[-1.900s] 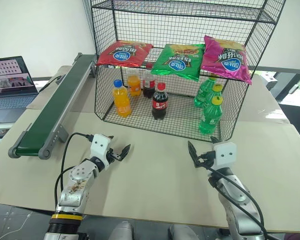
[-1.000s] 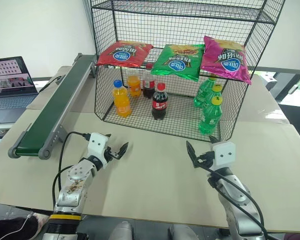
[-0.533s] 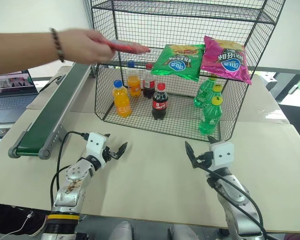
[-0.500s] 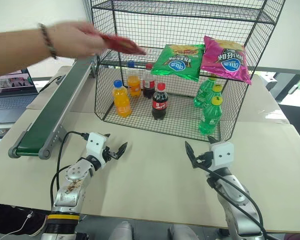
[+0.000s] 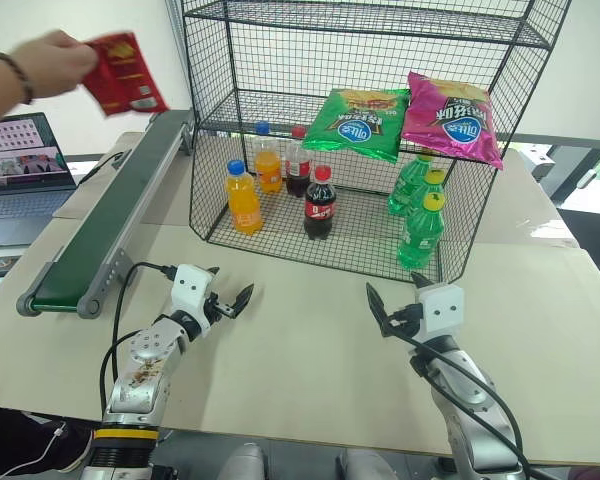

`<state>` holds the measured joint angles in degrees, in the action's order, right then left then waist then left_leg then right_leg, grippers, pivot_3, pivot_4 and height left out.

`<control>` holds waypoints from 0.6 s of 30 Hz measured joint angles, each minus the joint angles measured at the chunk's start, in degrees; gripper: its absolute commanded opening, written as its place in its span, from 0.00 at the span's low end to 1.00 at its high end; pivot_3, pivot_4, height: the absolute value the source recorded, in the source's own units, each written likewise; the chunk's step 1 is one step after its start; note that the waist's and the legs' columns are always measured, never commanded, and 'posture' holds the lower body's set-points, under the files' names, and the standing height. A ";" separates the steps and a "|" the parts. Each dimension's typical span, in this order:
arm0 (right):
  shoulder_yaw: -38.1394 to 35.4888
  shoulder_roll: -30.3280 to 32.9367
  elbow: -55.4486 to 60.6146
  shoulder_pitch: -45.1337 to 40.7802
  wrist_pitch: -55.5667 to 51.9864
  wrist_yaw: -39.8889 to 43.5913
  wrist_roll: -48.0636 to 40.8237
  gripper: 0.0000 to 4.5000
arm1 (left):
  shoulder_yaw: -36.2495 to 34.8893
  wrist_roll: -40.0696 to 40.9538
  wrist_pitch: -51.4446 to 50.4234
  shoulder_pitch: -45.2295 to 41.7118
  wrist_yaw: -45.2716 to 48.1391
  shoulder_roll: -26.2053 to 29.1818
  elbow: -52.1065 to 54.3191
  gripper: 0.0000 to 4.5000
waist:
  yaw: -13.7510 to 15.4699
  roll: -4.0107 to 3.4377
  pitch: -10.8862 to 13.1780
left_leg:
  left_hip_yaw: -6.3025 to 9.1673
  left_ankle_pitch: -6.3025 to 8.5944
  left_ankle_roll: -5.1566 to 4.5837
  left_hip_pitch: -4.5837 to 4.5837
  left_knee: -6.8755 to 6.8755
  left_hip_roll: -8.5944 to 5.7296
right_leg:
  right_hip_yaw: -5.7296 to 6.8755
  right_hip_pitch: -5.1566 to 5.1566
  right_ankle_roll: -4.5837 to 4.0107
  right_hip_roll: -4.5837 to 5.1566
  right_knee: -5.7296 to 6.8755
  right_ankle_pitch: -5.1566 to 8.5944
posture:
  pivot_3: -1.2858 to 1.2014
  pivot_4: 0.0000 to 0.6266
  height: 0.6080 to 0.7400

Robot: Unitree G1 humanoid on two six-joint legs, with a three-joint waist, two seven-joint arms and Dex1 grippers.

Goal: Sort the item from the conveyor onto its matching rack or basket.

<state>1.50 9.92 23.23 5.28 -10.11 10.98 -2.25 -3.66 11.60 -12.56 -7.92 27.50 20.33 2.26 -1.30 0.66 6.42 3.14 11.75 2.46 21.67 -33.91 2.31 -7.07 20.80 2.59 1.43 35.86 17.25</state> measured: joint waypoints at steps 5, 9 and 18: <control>0.00 -0.11 0.00 0.14 0.00 -0.07 0.00 1.00 | 0.00 0.00 0.13 0.00 0.06 -0.01 0.00 0.99 | 0.01 0.00 -0.01 | 0.00 0.00 0.00 0.00 0.00 0.00 | 0.00 0.00 0.00 0.00 0.00 0.00 | 0.52 0.24 0.98; 0.01 -0.11 0.02 0.46 0.00 -0.07 0.00 1.00 | -0.02 0.01 0.34 0.00 0.12 -0.03 0.00 0.99 | 0.00 0.01 -0.01 | 0.00 0.00 0.00 0.00 0.00 0.00 | 0.00 0.00 0.00 0.00 0.00 0.00 | 0.52 0.24 0.98; 0.03 0.12 0.30 0.31 -0.06 0.29 -0.09 1.00 | -1.42 0.96 0.22 1.82 0.20 -0.02 0.14 0.99 | -0.07 0.01 -0.02 | 0.00 0.00 0.00 -0.03 0.00 0.01 | 0.00 0.00 0.00 -0.01 0.02 0.00 | 0.52 0.24 0.98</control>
<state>1.53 10.04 23.52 5.59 -10.17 11.27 -2.34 -5.09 12.57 -12.34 -6.10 27.70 20.31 2.39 -1.38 0.67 6.41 3.14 11.75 2.46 21.64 -33.90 2.32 -7.06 20.80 2.59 1.43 35.88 17.25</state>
